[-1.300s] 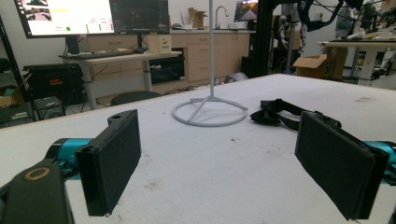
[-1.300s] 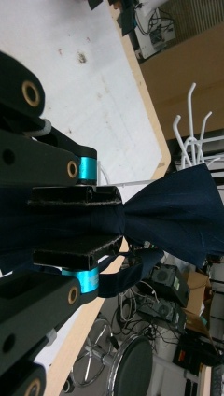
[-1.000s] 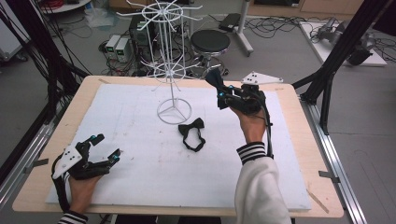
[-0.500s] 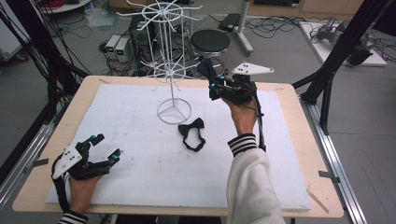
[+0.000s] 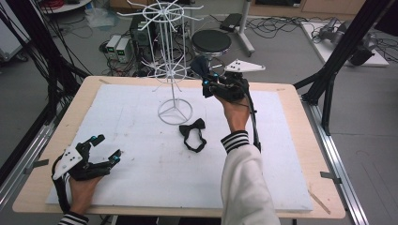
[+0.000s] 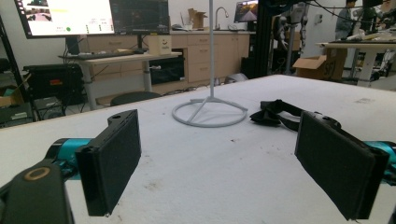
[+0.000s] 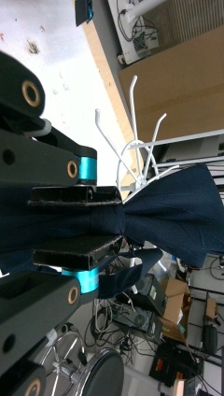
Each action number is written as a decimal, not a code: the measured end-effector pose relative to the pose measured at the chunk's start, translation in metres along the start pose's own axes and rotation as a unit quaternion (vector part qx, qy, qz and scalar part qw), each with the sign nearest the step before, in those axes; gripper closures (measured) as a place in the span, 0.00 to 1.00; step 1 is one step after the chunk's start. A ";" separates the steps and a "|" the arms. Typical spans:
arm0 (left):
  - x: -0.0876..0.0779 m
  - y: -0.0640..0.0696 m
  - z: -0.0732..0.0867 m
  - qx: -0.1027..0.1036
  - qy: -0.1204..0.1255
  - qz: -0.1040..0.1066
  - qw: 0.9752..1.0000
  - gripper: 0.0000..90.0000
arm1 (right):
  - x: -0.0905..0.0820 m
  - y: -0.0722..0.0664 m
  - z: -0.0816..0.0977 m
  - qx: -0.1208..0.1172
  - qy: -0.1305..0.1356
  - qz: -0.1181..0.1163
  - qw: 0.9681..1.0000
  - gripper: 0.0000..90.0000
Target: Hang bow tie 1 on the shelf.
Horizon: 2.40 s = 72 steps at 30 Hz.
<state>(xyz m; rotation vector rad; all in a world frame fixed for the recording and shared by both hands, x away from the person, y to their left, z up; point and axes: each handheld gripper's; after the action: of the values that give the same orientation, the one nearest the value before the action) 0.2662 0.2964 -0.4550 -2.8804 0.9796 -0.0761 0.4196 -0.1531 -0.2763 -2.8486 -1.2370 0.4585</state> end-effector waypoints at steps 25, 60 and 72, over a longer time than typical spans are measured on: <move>-0.001 0.000 0.000 0.000 0.001 0.000 1.000 0.17 | 0.023 -0.012 0.003 -0.014 -0.028 -0.017 0.999 0.84; 0.000 0.000 0.000 0.001 0.005 0.000 1.000 0.17 | 0.033 -0.009 0.031 -0.009 -0.103 -0.016 0.995 0.83; -0.001 0.001 0.000 0.002 0.003 0.000 1.000 0.17 | 0.031 -0.005 0.033 -0.005 -0.102 -0.017 0.995 0.39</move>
<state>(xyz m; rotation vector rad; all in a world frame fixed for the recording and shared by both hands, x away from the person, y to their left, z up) 0.2654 0.2963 -0.4552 -2.8787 0.9803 -0.0860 0.4271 -0.1312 -0.3151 -2.8421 -1.3156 0.7616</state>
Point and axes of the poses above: each handheld gripper's, and its own axes: x roughly forward along the jaws, z roughly out of its underside, y roughly to its right, and after that the axes turned 5 degrees about x, right-handed
